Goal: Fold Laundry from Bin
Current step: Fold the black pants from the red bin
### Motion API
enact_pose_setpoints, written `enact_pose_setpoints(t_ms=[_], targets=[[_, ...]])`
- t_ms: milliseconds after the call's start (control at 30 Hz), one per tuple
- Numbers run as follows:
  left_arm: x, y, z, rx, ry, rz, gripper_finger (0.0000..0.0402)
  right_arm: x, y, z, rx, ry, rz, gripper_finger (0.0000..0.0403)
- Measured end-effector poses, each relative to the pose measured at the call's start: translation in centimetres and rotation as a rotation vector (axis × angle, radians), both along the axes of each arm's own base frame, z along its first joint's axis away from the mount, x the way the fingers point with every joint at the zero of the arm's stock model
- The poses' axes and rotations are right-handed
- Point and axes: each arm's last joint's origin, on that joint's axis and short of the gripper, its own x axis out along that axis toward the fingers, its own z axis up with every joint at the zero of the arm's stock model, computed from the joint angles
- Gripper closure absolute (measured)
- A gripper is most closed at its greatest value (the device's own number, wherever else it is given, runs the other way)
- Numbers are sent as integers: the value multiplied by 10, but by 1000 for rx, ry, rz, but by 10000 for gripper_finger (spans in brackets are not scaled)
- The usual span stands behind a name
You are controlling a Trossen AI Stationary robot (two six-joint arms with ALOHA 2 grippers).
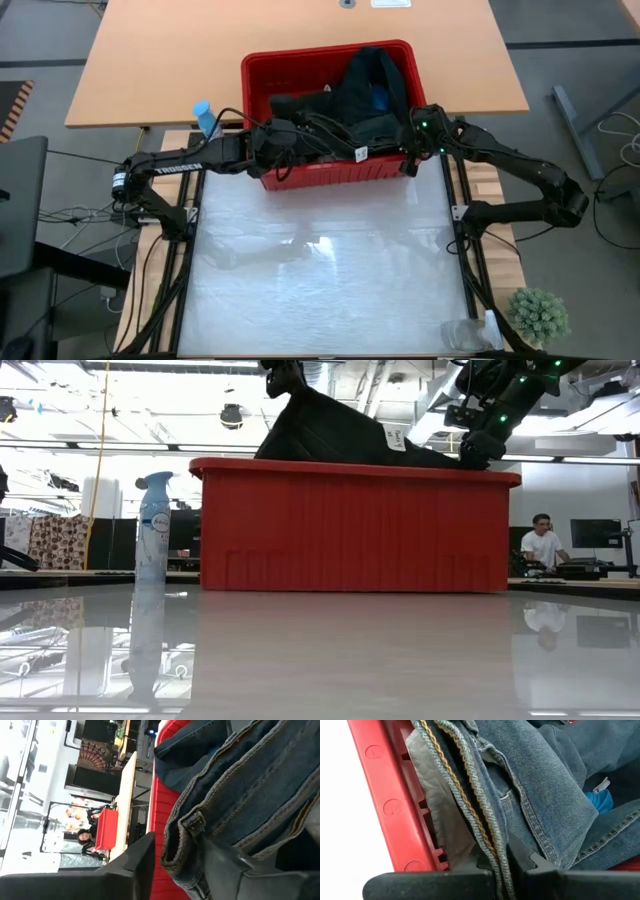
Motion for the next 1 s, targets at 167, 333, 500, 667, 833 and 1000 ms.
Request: enact_pose_setpoints(t_ms=[167, 333, 500, 667, 833, 1000], targets=[[-4, -3, -7, -8, 89, 20, 215, 0, 0, 0, -1, 1, 2, 365], [-7, -5, -13, -40, 129, 32, 195, 0, 0, 0, -4, 2, 4, 365], [-9, -6, -15, -174, 74, -23, 193, 0, 0, 0, -3, 3, 5, 365], [-16, -1, -9, -335, 14, -57, 193, 0, 0, 0, -4, 4, 6, 365], [-19, 2, -3, -355, 15, -74, 193, 0, 0, 0, -4, 5, 7, 365], [-16, 1, -7, -403, 40, -118, 193, 0, 0, 0, -4, 4, 8, 365]])
